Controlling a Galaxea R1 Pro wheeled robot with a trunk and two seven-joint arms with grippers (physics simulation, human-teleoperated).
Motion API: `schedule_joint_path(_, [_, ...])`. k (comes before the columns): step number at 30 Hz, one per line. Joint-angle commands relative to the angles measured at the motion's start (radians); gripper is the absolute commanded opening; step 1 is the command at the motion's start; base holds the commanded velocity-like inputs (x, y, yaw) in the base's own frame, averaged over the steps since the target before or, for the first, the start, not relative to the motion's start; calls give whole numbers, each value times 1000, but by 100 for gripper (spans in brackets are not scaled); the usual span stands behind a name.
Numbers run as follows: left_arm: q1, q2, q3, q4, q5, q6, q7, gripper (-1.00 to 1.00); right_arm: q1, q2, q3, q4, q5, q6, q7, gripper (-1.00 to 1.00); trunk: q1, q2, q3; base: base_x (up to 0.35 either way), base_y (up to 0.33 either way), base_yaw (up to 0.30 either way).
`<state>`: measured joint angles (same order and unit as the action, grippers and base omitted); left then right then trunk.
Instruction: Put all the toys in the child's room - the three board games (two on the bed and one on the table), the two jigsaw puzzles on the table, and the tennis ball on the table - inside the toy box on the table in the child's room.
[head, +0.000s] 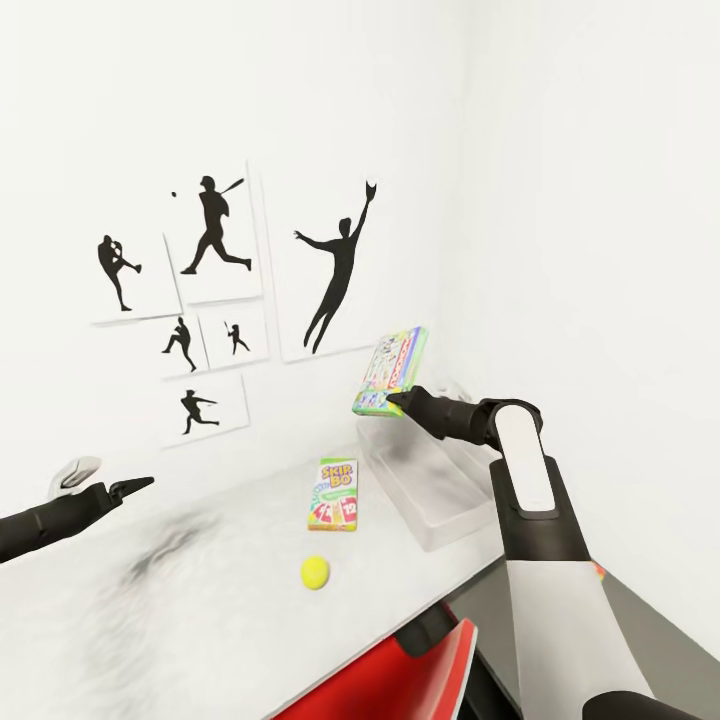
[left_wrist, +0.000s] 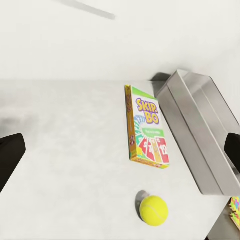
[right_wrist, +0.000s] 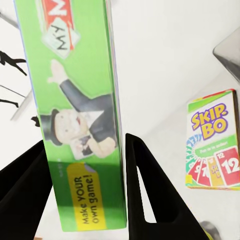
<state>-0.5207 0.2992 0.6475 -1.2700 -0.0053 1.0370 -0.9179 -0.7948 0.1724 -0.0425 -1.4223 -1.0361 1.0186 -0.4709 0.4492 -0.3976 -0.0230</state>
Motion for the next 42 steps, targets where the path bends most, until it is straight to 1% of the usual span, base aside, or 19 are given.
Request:
schedule_joint_path(1, [-1, 0, 1, 0, -1, 8, -4, 100, -1, 1, -2, -1, -12, 3, -10, -100, 1, -2, -2, 20, 0, 0])
schedule_joint_path(26, [-1, 0, 1, 0, -1, 8, -4, 100, 0, -1, -1, -1, -10, 4, -8, -100, 1, -2, -2, 47, 6, 0])
schedule_joint_path(42, [-1, 0, 1, 0, 0, 8, -4, 100, 0, -1, -7, -3, -10, 7, -9, -100, 1, -2, -2, 5, 0, 0])
